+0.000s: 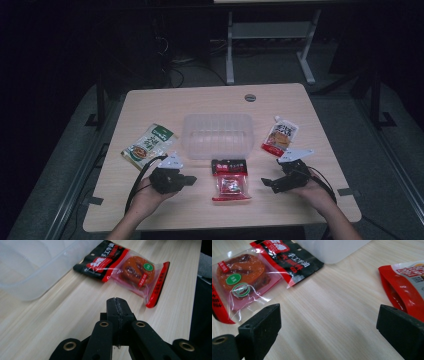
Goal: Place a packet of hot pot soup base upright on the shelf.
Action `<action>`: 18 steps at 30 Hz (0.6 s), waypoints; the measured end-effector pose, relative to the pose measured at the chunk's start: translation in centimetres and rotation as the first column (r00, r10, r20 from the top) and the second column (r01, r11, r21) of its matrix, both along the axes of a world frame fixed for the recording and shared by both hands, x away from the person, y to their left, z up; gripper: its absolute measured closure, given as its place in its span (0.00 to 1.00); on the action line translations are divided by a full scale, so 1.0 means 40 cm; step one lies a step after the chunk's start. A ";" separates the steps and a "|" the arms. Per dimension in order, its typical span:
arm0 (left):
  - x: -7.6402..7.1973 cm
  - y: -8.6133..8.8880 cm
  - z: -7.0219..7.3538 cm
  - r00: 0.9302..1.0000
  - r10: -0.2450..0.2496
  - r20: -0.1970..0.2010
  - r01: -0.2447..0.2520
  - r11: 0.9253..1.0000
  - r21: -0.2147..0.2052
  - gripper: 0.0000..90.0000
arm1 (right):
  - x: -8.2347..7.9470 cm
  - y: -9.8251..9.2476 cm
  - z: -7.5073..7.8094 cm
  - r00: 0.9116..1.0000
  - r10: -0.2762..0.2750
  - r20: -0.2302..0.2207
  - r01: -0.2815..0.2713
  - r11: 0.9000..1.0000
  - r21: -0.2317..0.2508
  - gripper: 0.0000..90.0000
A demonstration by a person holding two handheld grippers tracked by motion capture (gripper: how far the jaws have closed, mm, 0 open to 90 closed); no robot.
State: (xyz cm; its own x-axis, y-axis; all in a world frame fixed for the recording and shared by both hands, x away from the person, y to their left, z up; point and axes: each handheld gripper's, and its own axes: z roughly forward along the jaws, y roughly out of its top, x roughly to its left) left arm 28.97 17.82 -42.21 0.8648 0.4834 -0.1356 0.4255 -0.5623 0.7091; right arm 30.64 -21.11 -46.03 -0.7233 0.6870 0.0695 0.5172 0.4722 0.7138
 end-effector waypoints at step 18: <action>0.017 -0.192 0.013 0.990 -0.137 0.010 0.138 0.990 -0.018 1.00 | -0.010 0.001 -0.001 1.000 0.002 0.004 -0.002 1.000 -0.010 0.06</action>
State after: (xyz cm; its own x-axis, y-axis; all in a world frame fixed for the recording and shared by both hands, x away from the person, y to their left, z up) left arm 29.65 10.15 -41.68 0.9241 0.3573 -0.1355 0.3388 -0.6019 0.7232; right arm 30.22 -21.06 -46.06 -0.7248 0.6864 0.0595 0.5135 0.4806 0.7109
